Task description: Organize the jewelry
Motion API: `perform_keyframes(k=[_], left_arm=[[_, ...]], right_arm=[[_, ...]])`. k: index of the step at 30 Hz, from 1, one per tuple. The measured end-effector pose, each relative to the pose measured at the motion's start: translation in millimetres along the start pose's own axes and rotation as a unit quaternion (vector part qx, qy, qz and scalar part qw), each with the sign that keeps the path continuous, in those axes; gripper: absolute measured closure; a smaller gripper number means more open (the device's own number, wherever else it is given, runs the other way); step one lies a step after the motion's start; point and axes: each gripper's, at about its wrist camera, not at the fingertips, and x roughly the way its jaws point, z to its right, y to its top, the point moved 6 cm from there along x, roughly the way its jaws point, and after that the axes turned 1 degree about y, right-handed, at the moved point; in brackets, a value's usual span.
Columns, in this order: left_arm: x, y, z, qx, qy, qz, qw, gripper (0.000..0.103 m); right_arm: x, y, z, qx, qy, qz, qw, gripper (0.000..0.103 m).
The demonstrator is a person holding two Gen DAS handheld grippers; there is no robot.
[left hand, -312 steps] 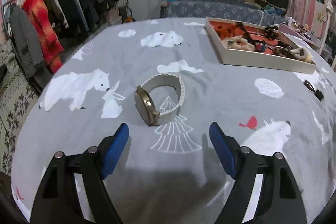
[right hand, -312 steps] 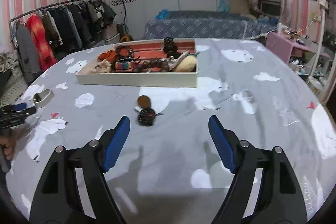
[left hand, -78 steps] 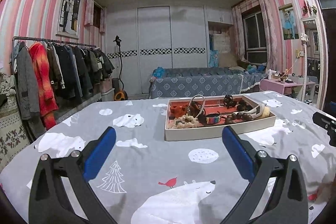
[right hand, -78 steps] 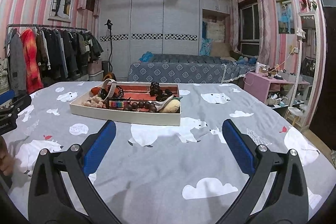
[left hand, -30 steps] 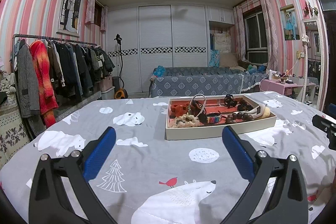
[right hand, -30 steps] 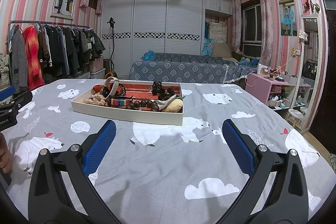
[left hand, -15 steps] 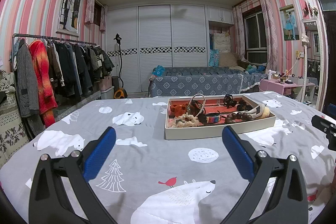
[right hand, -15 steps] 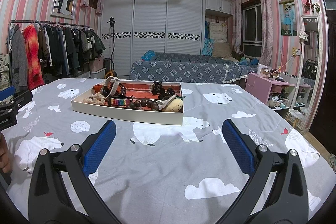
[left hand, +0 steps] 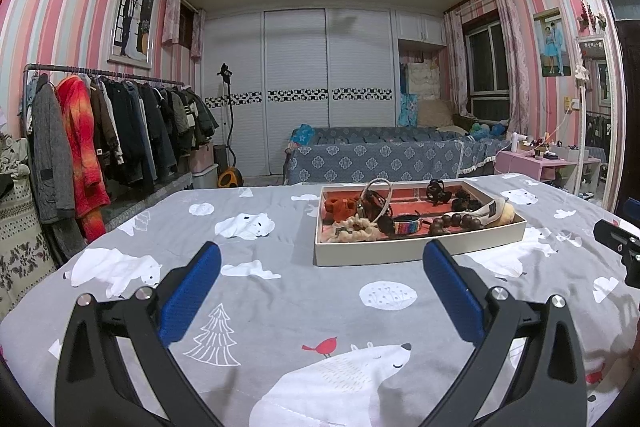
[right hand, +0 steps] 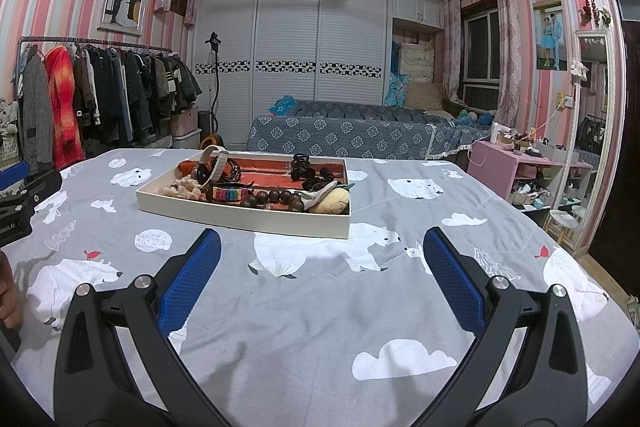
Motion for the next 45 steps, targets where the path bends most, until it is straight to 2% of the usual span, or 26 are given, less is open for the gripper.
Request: perform_keyframes(k=[45], left_arm=[[-3.8,2.5,-3.7,-0.001,0.005,0.003,1.0,0.004]], right_arm=[[1.8,-2.0,5.9,-0.001,0.003,-0.002,1.0,0.005]])
